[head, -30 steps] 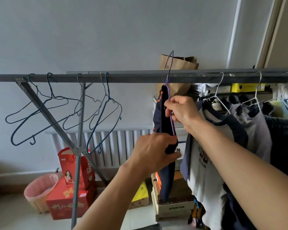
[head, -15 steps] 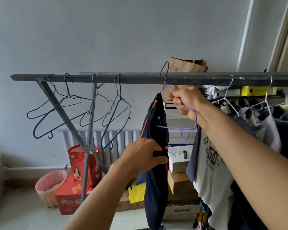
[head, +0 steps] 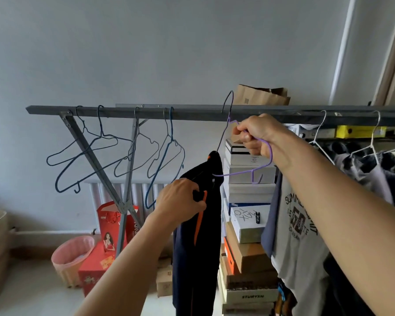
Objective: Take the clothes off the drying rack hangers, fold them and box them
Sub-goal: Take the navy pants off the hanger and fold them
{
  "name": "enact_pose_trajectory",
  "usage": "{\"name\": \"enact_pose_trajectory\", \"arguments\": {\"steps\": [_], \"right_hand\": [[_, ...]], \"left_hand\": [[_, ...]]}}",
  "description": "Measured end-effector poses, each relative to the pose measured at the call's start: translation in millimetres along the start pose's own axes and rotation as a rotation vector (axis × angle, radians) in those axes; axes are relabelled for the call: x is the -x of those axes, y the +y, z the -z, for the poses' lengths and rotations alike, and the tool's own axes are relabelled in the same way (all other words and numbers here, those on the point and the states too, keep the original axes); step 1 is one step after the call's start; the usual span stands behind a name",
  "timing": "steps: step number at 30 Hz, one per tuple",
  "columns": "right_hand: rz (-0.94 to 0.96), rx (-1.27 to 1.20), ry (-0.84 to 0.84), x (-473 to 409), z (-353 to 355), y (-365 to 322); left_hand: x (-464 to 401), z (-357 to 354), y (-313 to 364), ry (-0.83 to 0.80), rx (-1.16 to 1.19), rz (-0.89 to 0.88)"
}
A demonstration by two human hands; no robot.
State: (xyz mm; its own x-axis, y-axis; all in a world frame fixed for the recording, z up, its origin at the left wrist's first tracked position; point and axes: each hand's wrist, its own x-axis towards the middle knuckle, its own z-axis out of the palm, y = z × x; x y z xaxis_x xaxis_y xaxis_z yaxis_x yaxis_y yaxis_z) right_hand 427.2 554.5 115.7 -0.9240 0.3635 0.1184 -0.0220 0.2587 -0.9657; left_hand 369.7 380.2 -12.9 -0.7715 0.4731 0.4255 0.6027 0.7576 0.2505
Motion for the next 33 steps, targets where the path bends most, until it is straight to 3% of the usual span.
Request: {"name": "enact_pose_trajectory", "arguments": {"steps": [8,13,21,25,33], "right_hand": [[-0.056,-0.05,-0.188,4.4,13.9,-26.7],[-0.024,0.021,-0.051,0.3,12.7,-27.8],[-0.016,0.145,0.17,-19.5,-22.5,16.1],[-0.043,0.247,0.153,-20.6,-37.7,39.6],[-0.062,0.444,0.049,-25.6,-37.5,66.9]], "left_hand": [[-5.4,-12.8,-18.5,0.054,0.057,0.128],[-7.1,-13.3,-17.4,0.064,0.208,0.106],[0.3,24.4,-18.8,-0.094,0.4,0.005],[3.8,49.5,-23.7,-0.209,0.363,-0.074],[3.9,84.9,-27.1,-0.225,0.368,-0.139]]}}
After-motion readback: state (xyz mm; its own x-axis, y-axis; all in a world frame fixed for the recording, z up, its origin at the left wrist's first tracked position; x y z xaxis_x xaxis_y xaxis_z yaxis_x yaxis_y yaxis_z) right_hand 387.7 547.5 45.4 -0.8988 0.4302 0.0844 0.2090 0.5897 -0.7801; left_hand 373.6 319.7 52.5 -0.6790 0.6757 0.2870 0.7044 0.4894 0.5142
